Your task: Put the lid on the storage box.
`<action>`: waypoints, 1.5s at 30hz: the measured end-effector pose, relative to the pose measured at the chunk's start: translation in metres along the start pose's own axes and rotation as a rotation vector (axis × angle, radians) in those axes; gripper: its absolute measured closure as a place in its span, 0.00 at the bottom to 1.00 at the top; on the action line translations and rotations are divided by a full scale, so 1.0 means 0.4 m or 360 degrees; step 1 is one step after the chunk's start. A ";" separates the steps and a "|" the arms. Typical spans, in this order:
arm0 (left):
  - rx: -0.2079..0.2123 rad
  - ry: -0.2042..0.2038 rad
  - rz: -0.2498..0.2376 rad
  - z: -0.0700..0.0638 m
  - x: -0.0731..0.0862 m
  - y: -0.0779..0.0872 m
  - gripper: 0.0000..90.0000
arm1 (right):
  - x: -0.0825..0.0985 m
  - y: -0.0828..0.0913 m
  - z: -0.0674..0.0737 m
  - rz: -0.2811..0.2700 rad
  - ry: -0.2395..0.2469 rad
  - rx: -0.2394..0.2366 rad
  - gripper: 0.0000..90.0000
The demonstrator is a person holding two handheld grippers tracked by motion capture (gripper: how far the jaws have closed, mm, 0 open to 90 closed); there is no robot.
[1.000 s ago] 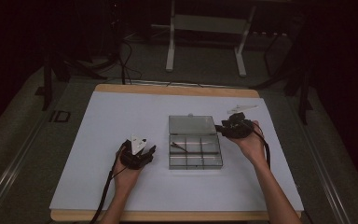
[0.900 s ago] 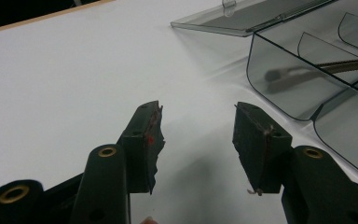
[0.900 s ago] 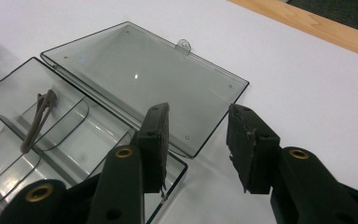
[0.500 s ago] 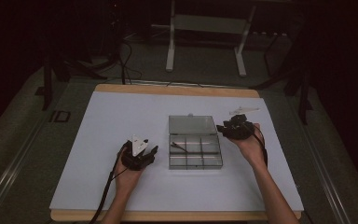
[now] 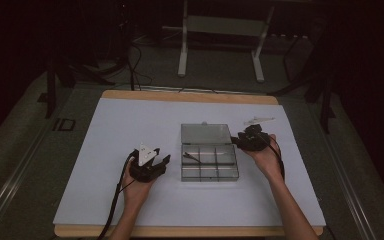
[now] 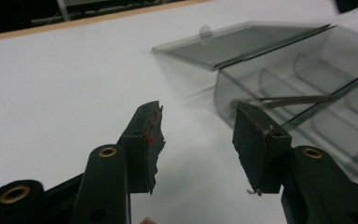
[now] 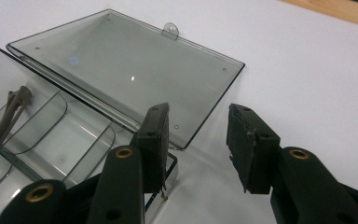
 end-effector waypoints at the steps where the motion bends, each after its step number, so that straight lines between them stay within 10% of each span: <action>1: 0.0011 0.0002 -0.0004 -0.004 -0.003 0.002 0.58 | 0.002 -0.002 -0.002 0.0008 -0.0001 0.0001 0.66; 45: 0.0192 0.0007 0.0155 -0.143 0.020 -0.062 0.60 | 0.010 -0.062 -0.011 -0.0057 -0.0269 -0.0112 0.60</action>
Point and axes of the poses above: each handheld gripper's, and its own axes: y roughly backward along the jaws, x roughly out of its underside, z roughly to its left, the point moved 8 cm from there along -y, roughly forward along the jaws
